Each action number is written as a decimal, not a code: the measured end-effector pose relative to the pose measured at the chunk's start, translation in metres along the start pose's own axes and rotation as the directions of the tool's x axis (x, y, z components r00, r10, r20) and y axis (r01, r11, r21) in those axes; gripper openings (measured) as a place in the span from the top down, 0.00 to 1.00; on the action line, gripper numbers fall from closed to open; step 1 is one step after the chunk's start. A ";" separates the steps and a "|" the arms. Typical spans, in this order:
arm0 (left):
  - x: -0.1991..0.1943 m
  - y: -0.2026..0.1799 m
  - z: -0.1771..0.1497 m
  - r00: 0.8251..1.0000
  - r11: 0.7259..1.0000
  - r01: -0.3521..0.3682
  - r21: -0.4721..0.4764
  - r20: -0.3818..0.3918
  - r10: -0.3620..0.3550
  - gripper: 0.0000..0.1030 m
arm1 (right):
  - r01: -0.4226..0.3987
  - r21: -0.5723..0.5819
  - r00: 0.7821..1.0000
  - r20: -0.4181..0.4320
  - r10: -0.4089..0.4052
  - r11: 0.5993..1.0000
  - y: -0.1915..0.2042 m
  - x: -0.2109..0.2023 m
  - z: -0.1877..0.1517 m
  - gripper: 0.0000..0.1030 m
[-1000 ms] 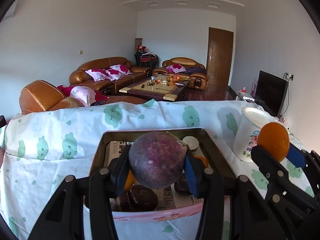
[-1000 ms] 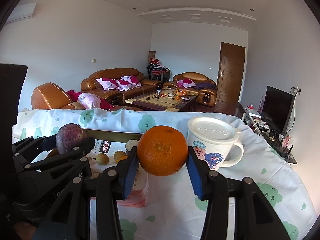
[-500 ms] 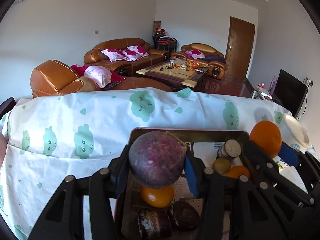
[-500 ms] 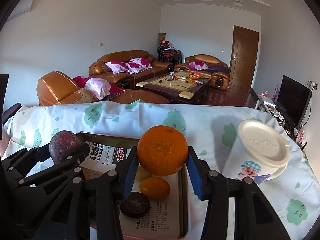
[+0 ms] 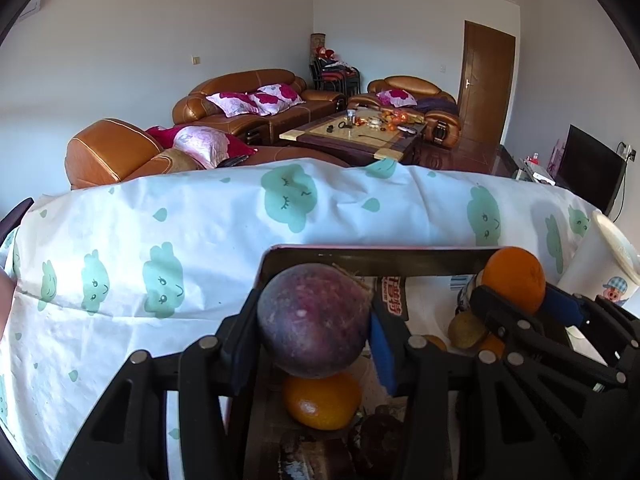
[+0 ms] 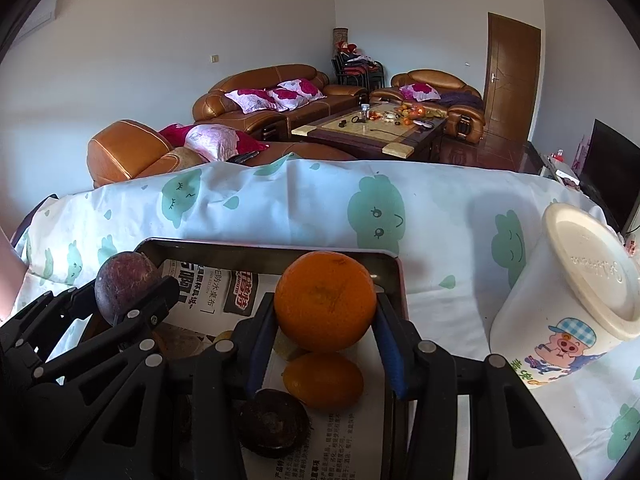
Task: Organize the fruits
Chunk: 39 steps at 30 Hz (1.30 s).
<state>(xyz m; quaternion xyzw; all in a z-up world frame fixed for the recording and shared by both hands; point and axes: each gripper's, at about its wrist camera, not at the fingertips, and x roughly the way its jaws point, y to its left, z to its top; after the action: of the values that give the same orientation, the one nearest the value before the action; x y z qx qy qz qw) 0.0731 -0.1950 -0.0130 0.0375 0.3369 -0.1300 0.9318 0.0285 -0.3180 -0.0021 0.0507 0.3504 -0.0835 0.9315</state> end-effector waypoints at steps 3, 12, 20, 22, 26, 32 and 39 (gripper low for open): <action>-0.002 0.003 0.000 1.000 1.000 0.018 -0.014 0.007 -0.018 0.51 | -0.070 0.008 0.998 -0.010 0.070 0.998 -0.005 0.004 0.001 0.51; -0.010 0.007 -0.006 0.999 0.999 0.032 -0.014 0.015 -0.032 0.51 | -0.274 0.109 0.962 0.023 0.273 0.956 -0.022 -0.006 0.003 0.50; -0.009 -0.006 -0.005 1.000 0.999 0.028 0.014 0.004 -0.029 0.50 | -0.235 0.162 0.970 0.109 0.219 0.958 -0.022 -0.018 0.006 0.45; -0.010 -0.006 -0.004 1.000 1.000 0.008 0.011 0.016 -0.008 0.49 | -0.197 0.179 0.976 0.125 0.177 0.964 -0.025 -0.022 0.003 0.45; -0.012 -0.009 -0.004 1.000 0.999 0.029 0.026 0.008 -0.029 0.16 | -0.134 0.189 0.982 0.156 0.105 0.973 -0.028 -0.029 -0.002 0.45; -0.027 -0.026 -0.007 0.997 0.992 -0.038 0.119 0.073 0.029 0.00 | -0.092 0.207 0.975 0.217 0.046 0.974 -0.034 -0.045 -0.010 0.28; -0.044 -0.020 -0.017 0.994 0.996 -0.037 0.081 0.106 0.028 0.00 | -0.035 0.256 0.960 0.277 -0.039 0.966 -0.039 -0.064 -0.023 0.22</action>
<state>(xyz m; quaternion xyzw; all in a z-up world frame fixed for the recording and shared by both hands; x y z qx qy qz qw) 0.0248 -0.2021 0.0026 0.0749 0.2814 -0.1306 0.9477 -0.0409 -0.3454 0.0217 0.1591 0.2013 -0.1356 0.9570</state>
